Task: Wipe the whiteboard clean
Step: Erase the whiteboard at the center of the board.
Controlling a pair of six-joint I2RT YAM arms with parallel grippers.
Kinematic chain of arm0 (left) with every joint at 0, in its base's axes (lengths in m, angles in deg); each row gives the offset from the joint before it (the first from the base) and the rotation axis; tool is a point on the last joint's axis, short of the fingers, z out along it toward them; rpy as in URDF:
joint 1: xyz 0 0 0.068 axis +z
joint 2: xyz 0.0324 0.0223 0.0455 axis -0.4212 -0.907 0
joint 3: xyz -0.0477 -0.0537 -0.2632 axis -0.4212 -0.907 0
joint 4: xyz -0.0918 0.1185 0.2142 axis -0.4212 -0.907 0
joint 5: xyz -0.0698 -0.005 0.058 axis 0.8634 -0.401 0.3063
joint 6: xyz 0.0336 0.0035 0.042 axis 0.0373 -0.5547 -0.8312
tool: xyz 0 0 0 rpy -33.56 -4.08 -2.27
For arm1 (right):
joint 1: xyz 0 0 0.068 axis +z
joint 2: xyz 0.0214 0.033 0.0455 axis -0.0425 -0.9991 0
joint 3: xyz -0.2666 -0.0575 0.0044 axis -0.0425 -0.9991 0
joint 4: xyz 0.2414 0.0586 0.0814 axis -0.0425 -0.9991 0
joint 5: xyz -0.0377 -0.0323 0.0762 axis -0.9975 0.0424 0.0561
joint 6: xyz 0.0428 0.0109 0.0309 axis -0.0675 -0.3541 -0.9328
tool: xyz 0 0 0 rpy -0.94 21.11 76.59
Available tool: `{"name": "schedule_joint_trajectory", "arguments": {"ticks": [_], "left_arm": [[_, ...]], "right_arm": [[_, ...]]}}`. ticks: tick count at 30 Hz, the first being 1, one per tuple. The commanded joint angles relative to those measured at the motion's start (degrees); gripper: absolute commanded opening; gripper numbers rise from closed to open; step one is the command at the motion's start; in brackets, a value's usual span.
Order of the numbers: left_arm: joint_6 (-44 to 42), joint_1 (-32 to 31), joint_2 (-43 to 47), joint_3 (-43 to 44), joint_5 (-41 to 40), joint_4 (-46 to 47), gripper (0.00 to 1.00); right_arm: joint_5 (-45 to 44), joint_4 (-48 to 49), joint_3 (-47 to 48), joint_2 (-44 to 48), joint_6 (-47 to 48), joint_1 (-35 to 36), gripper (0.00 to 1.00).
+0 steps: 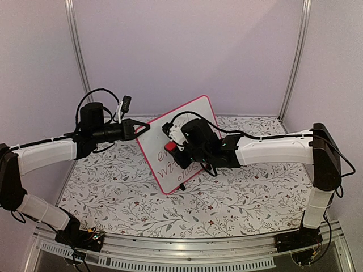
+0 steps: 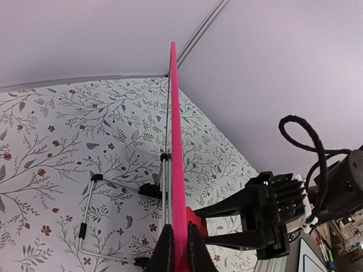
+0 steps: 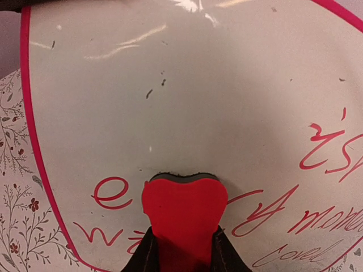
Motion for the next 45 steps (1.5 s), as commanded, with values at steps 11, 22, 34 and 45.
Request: {"name": "schedule_joint_trajectory", "arguments": {"ticks": [11,22,34,45], "left_arm": [[2.0,-1.8,0.7,-0.5,5.4,0.8,0.0],[1.9,-1.8,0.9,-0.5,5.5,0.8,0.0],[1.8,-1.7,0.9,-0.4,5.5,0.7,0.0],[1.9,-1.8,0.7,-0.4,5.5,0.8,0.0]], "right_arm": [[-1.5,0.4,2.4,-0.7,1.9,2.5,0.25],[-13.1,0.7,10.6,-4.3,3.3,2.4,0.25],[-8.0,-0.6,7.4,-4.2,3.1,2.5,0.25],[-7.8,-0.3,0.4,-1.7,1.8,2.6,0.25]]}}
